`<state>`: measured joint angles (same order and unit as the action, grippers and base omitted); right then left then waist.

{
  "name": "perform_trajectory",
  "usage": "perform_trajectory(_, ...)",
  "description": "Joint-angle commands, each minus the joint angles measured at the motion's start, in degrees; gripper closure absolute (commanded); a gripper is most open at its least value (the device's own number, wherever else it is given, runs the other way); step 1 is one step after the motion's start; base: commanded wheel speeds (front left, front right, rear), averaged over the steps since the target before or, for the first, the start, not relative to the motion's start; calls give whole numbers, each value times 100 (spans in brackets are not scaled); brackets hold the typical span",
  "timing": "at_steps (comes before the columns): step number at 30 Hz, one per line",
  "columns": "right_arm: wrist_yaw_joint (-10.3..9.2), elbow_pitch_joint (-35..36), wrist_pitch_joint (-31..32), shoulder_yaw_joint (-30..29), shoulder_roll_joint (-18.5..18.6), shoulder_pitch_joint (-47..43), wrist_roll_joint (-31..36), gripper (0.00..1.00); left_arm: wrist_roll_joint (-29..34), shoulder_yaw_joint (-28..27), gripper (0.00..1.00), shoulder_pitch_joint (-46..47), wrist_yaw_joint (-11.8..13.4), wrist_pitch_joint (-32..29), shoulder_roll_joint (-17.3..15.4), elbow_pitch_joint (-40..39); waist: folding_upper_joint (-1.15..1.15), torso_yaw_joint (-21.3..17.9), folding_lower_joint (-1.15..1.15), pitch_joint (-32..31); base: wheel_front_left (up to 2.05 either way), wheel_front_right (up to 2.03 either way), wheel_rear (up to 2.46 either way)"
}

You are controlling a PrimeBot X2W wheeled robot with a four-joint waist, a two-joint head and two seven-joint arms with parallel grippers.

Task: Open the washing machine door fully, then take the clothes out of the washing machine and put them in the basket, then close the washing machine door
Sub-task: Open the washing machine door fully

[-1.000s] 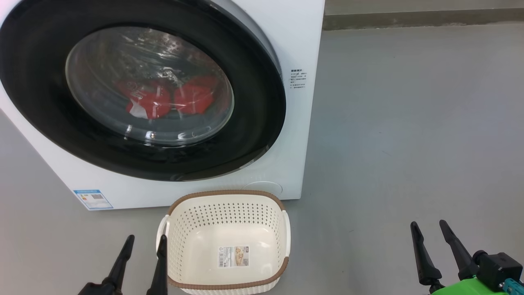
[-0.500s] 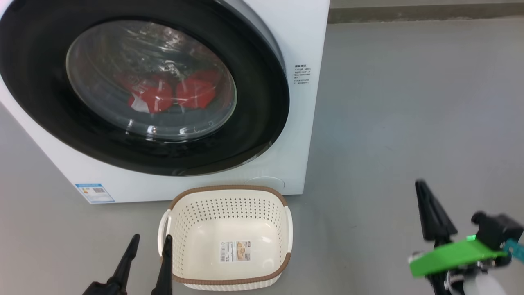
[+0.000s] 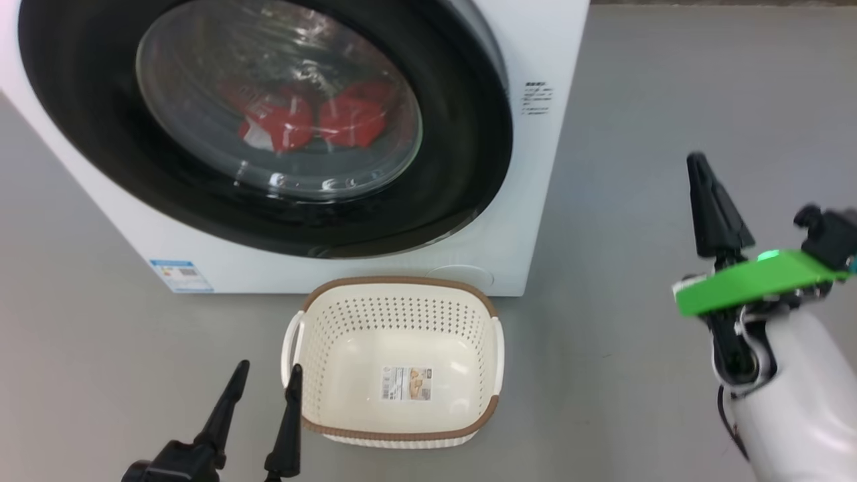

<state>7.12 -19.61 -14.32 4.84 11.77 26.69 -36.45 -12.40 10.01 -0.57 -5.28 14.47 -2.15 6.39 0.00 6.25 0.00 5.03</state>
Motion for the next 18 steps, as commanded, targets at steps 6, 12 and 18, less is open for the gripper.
perform_trajectory(6,36,-563,-68,539,332,903,-908,100,-113,-31,0,321,67,52,-73,-179,0,336,0,276,0,0,0)
perform_trajectory(12,36,-1010,-25,1026,599,1535,-1525,100,-142,46,0,426,74,52,-73,-206,0,505,0,506,0,0,0)
perform_trajectory(18,36,-1288,282,1473,744,2147,-2312,100,-183,131,0,589,76,52,-73,-207,0,645,0,757,0,0,0)
